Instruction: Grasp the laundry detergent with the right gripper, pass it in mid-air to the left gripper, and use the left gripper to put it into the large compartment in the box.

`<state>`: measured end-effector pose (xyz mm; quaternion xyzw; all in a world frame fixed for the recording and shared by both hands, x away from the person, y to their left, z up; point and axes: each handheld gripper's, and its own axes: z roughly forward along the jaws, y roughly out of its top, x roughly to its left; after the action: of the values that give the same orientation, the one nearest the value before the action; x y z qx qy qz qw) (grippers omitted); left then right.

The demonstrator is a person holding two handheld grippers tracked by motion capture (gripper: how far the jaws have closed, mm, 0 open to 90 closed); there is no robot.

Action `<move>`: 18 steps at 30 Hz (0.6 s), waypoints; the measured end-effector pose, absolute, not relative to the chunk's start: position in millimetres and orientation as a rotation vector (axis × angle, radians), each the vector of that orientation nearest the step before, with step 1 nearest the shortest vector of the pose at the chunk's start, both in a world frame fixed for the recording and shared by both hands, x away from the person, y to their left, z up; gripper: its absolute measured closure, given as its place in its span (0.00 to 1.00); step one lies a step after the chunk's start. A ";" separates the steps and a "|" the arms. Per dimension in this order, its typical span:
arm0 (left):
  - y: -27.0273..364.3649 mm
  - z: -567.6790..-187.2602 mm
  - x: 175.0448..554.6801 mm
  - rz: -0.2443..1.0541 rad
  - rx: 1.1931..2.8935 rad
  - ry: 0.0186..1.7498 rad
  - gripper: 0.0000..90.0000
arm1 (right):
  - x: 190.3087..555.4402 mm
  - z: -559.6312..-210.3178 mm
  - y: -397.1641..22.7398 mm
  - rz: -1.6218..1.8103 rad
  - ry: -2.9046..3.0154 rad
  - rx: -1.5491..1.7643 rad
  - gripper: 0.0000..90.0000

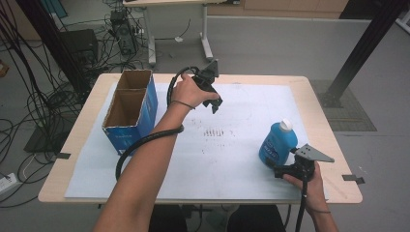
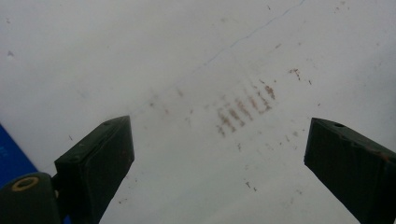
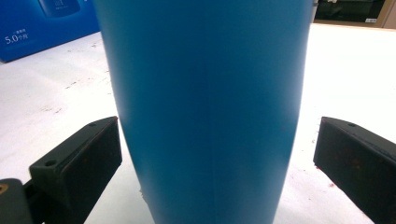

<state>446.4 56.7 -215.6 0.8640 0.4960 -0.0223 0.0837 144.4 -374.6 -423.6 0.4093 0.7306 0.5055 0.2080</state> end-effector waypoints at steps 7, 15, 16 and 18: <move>56.1 -217.4 446.9 -0.069 2.582 1.484 0.10 | 144.6 -425.0 -374.0 1.413 2.036 1.144 0.01; 56.4 -217.0 447.0 -0.068 2.583 1.484 0.10 | 145.4 -425.5 -374.3 1.413 2.038 1.142 0.01; 56.4 -217.0 446.7 -0.064 2.581 1.486 0.10 | 145.1 -425.5 -373.9 1.411 2.033 1.140 0.01; 57.4 -217.1 447.0 -0.067 2.577 1.483 0.10 | 145.3 -425.5 -374.0 1.415 2.033 1.138 0.01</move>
<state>447.0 57.4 -217.1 0.8634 0.4969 -0.0226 0.0837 145.3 -374.0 -425.5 0.4085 0.7298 0.5080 0.2061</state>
